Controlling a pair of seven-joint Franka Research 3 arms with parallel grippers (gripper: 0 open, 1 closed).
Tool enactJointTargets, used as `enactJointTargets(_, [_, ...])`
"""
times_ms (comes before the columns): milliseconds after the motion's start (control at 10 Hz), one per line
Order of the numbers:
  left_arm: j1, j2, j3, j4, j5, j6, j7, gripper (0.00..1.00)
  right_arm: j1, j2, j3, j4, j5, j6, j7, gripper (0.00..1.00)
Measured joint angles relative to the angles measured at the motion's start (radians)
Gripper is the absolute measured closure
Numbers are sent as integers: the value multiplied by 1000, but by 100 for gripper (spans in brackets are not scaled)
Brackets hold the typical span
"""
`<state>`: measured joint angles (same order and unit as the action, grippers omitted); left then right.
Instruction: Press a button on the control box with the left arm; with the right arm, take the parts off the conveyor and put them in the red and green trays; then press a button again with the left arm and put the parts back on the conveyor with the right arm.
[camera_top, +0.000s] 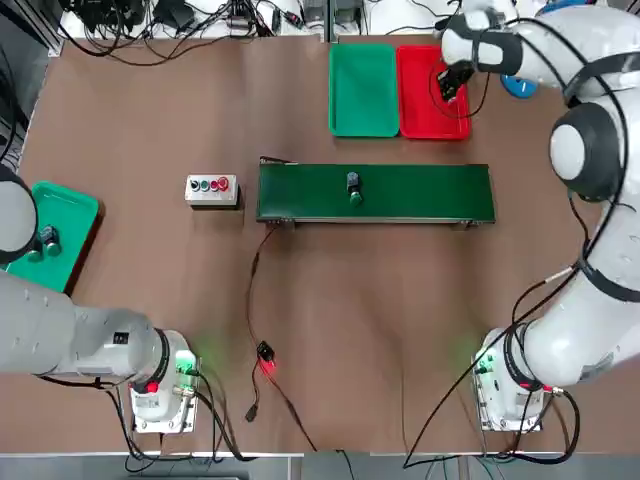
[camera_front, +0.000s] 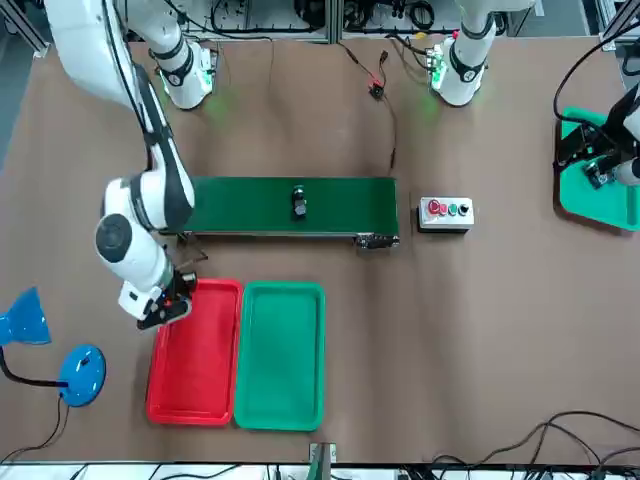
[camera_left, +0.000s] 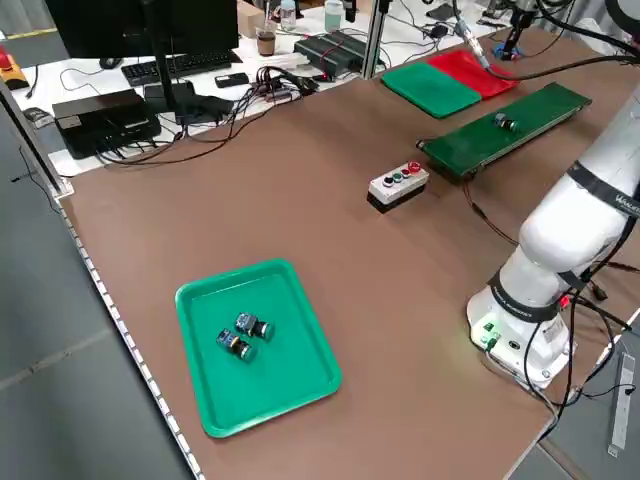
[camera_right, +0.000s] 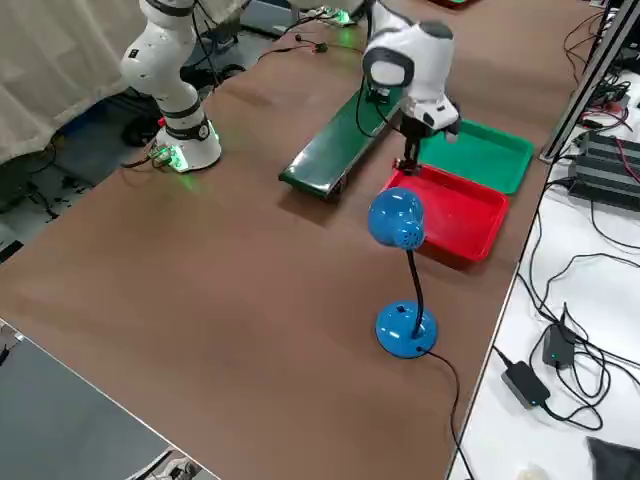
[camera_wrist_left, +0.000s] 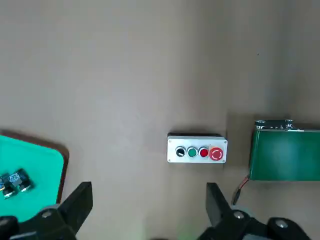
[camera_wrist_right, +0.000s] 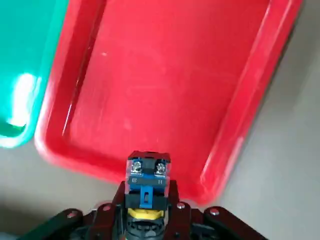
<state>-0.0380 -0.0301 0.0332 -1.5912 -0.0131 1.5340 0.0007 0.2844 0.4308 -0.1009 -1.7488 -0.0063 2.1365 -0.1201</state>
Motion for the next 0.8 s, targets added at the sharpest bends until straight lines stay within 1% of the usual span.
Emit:
enactJointTargets(100, [0, 0, 0, 0, 0, 0, 0, 0, -1, -49, 0, -31, 0, -42, -7, 67])
enactJointTargets(200, [0, 0, 0, 0, 0, 0, 0, 0, -3, -96, -1, -90, 0, -47, -12, 67])
enactJointTargets(300, [0, 0, -1, 0, 0, 0, 0, 0, -10, -144, -3, -165, 0, -40, -27, 67])
enactJointTargets(500, [0, 0, -1, 0, 0, 0, 0, 0, -36, -230, -5, -336, 0, 51, -58, 67])
enactJointTargets(600, [0, 0, -1, 0, 0, 0, 0, 0, -46, -258, -5, -404, 0, 92, -69, 67])
enactJointTargets(800, [0, 0, -1, 0, 0, 0, 0, 0, -52, -296, -4, -485, 0, 123, -72, 67])
